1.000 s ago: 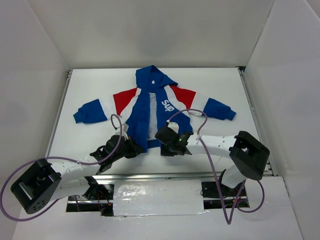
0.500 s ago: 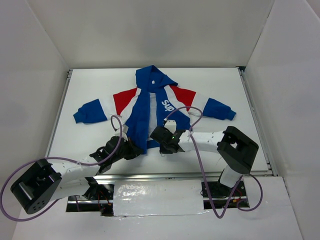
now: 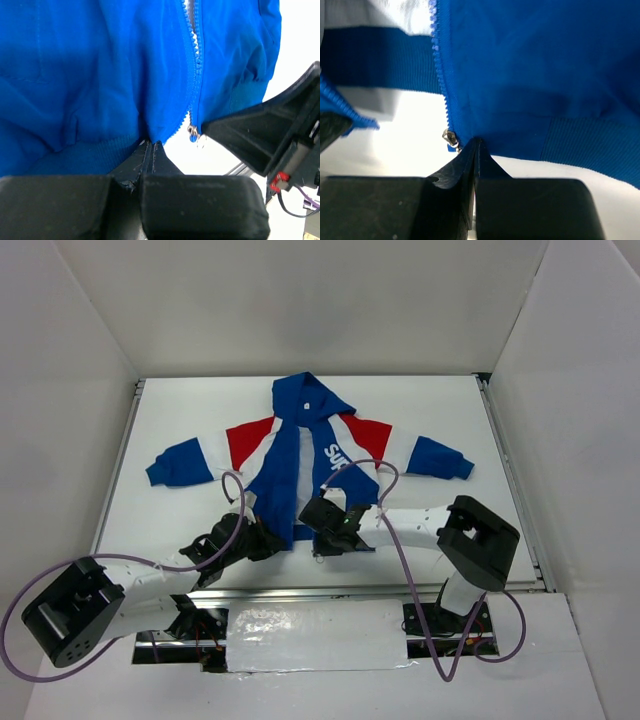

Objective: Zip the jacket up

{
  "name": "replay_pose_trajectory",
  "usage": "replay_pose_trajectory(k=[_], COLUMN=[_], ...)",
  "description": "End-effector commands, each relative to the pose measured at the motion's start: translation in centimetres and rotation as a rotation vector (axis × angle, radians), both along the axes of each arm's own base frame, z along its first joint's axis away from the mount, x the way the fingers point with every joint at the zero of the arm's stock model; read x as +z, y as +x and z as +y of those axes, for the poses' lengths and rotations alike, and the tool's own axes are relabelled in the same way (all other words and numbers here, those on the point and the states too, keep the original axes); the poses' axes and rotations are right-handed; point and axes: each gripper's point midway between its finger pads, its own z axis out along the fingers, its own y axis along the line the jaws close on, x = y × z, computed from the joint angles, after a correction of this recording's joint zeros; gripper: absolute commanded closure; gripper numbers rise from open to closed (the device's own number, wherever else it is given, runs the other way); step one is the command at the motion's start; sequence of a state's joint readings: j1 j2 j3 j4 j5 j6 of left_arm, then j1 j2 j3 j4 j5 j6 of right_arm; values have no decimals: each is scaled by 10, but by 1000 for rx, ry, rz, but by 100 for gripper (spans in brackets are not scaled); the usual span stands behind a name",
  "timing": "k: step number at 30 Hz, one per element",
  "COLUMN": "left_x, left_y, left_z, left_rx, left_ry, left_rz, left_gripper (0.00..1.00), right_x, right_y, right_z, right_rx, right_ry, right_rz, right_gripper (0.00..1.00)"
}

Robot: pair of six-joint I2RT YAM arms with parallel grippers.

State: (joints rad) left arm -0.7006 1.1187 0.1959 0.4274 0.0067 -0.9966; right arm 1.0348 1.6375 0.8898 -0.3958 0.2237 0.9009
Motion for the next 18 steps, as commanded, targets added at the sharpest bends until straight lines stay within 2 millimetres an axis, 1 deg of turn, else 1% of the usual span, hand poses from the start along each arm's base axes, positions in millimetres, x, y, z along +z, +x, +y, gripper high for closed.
replay_pose_trajectory(k=[1,6,12,13,15,17,18], left_x=[7,6,5,5,5,5,4], left_y=[5,5,5,5,5,4,4], left_z=[-5,-4,-3,-3,-4,-4,-3], left_rx=[-9,-7,-4,-4,-5,-7,-6], left_ry=[-24,-23,-21,-21,-22,-23,-21], left_rz=[-32,-29,-29,-29,-28,-25,-24], left_gripper=[100,100,100,100,100,100,100], right_x=[18,23,22,25,28,39,44], right_y=[-11,-21,-31,-33,-34,-38,-39], right_z=[16,28,40,48,52,62,61], right_rx=[72,117,173,193,215,266,270], right_ry=[68,104,151,186,211,275,294], right_rz=[10,30,51,53,51,41,31], right_gripper=[100,100,100,99,98,96,94])
